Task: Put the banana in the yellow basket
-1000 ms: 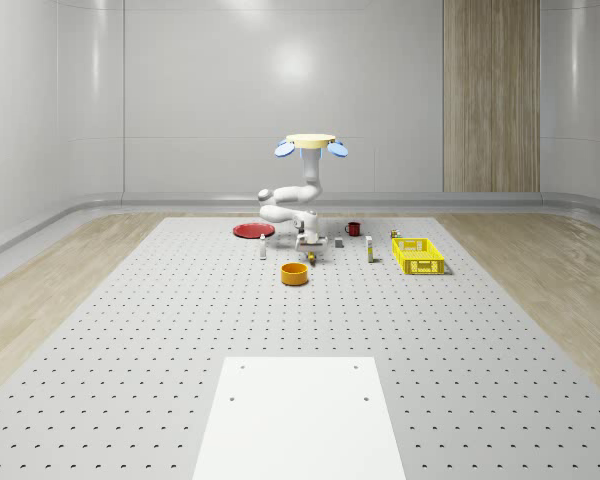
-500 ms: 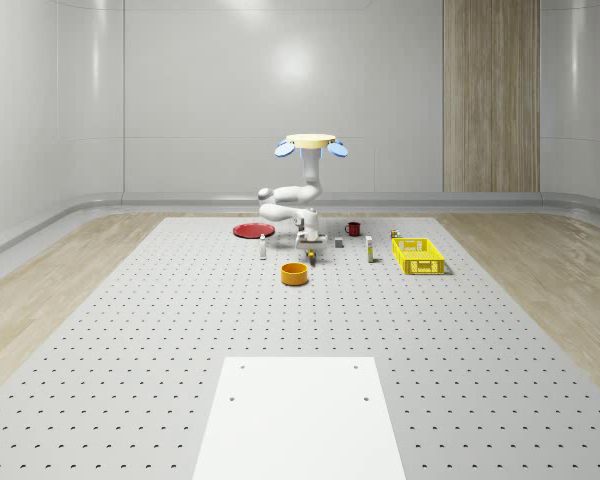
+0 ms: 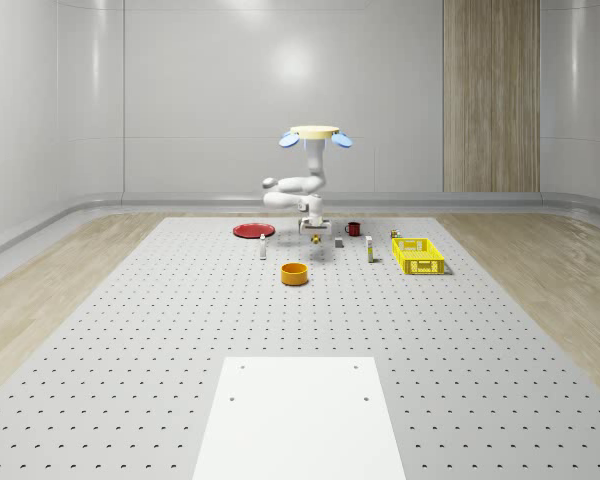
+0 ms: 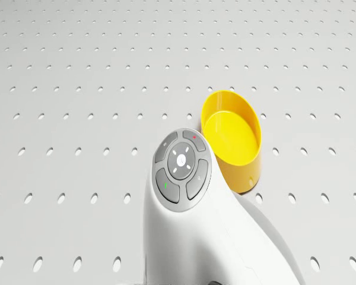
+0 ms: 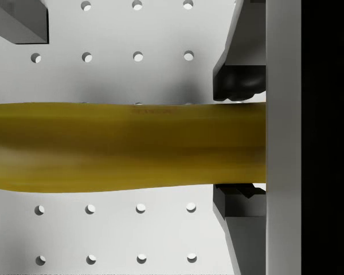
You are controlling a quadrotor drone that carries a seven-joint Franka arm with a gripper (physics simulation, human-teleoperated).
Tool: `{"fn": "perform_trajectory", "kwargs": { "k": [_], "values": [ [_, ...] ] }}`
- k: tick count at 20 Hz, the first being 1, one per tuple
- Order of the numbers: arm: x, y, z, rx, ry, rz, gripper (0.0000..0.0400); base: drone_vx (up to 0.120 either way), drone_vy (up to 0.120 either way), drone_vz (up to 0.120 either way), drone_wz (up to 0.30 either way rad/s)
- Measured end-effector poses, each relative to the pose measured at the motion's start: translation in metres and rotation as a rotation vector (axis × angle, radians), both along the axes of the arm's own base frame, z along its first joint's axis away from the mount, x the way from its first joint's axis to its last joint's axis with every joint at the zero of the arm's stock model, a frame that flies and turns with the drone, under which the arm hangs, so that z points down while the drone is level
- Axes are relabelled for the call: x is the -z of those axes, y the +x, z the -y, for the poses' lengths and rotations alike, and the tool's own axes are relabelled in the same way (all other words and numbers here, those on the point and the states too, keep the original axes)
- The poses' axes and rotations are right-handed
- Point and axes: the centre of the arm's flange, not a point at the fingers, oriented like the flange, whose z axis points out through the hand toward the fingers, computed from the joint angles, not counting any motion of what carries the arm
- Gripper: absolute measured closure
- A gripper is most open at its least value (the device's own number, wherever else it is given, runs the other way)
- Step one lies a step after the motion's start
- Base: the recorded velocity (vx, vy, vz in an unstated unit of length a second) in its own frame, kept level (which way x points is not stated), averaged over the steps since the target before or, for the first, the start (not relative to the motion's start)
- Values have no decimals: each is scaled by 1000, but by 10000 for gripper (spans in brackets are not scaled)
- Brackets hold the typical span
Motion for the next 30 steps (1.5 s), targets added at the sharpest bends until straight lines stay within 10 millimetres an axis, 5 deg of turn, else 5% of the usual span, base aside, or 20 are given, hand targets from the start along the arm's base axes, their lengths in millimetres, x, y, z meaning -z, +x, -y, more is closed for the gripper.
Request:
{"fn": "perform_trajectory", "kwargs": {
  "k": [17, 30],
  "values": [
    [3, 0, 0, 1, 0, 0, 199, -14, 120, 87, 0],
    [3, 0, 0, 1, 0, 0, 199, 0, 120, 34, 0]
  ]
}}
